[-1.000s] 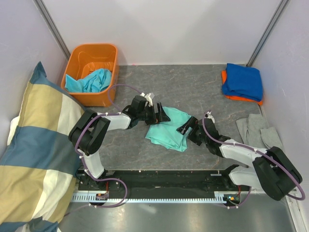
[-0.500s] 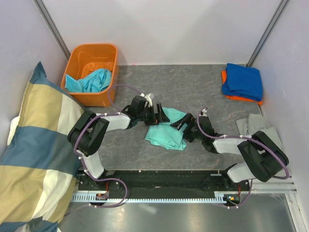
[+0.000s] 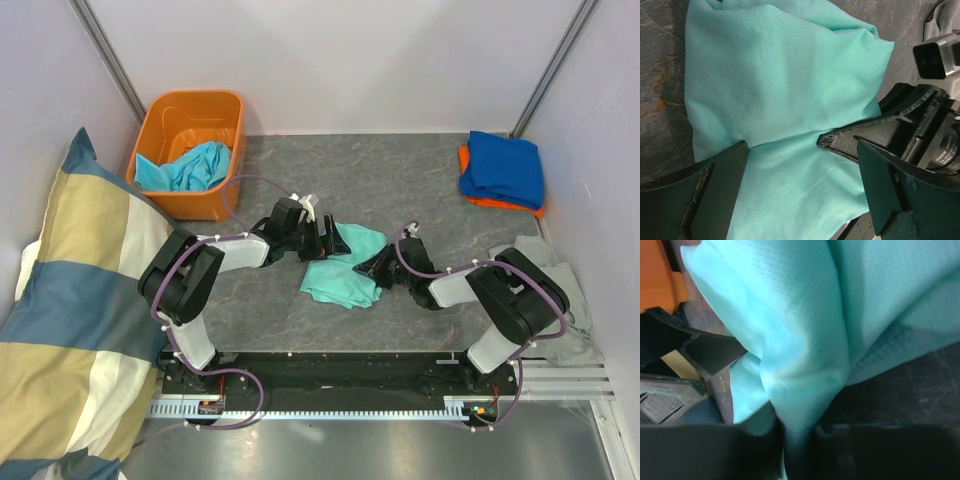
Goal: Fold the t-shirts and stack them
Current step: Neatly place the folded tshirt to the corner
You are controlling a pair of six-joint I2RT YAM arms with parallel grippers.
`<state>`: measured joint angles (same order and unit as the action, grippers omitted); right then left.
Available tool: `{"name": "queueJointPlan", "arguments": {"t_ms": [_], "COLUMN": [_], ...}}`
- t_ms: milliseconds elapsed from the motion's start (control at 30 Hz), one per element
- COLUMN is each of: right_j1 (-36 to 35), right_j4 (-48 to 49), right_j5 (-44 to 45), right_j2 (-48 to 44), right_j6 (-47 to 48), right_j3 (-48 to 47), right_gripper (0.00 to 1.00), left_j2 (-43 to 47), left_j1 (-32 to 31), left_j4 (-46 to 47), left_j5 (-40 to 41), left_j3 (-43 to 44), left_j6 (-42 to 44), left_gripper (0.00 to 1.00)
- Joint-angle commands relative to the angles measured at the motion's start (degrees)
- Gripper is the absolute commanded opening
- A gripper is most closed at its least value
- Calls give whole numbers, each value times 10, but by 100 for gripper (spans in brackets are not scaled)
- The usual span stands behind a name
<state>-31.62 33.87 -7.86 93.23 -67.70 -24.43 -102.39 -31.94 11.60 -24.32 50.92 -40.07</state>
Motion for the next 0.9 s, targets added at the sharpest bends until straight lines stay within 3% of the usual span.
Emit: {"name": "queueJointPlan", "arguments": {"t_ms": [0,33,233,433,633,867], "right_j1": [-2,-2,-2,1,19,61], "right_j4": [-125,-126,-175,-320,-537,-738], "right_j5": [13,12,16,60,167,302], "right_j2": [50,53,46,29,88,242], "right_j6": [38,42,77,188,323,491], "right_j3": [18,15,-17,-118,-337,-676], "right_gripper": [7,0,0,0,0,0], "left_j2": [1,3,29,118,161,190], "left_j1": [0,0,2,11,15,19], "left_j4": [-68,-69,-127,-184,-206,-206], "left_j5": [12,15,18,16,4,-13], "left_j3": [-20,-20,28,87,88,40], "left_j6": [24,25,51,71,83,74], "left_gripper": [100,100,100,100,100,100]}}
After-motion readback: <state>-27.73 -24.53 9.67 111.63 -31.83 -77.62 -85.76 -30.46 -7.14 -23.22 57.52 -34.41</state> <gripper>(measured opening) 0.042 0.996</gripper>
